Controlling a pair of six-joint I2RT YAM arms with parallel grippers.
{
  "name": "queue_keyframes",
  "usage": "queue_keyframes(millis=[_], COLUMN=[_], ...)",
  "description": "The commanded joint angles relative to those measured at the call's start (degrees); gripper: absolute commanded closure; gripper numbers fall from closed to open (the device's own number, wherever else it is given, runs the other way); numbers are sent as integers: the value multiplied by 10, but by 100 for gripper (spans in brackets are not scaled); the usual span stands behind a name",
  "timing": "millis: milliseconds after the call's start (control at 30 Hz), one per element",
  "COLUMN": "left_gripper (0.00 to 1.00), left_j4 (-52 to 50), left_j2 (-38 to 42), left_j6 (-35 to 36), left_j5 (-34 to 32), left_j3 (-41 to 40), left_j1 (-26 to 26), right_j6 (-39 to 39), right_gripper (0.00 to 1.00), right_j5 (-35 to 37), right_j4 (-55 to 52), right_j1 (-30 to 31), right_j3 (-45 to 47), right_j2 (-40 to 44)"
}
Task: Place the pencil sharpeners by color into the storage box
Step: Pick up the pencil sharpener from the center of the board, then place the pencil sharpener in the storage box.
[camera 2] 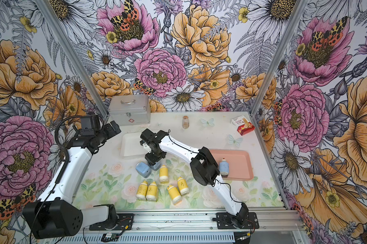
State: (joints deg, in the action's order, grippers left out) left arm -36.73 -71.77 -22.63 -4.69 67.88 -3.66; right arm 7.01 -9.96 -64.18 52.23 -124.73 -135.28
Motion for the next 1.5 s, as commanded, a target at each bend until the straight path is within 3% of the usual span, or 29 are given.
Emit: queue_keyframes(millis=[0, 400, 933, 1200, 1467], left_gripper=[1, 1, 1, 1, 1], left_j4=[-4, -4, -4, -4, -3], left_j2=[-5, -6, -7, -7, -7], left_j6=[-8, -11, -12, -13, -15], left_j5=[13, 21, 25, 26, 31], left_j3=[3, 4, 4, 3, 3], left_j1=[-9, -10, -10, -10, -11], right_j6=[4, 14, 34, 57, 89], right_gripper=[58, 63, 64, 64, 65], right_j5=[-1, 53, 107, 140, 186], right_j4=[-2, -2, 4, 8, 7], right_j1=[1, 1, -16, -63, -140], right_j3=[-12, 59, 80, 146, 283], right_j2=[-6, 87, 129, 198, 330])
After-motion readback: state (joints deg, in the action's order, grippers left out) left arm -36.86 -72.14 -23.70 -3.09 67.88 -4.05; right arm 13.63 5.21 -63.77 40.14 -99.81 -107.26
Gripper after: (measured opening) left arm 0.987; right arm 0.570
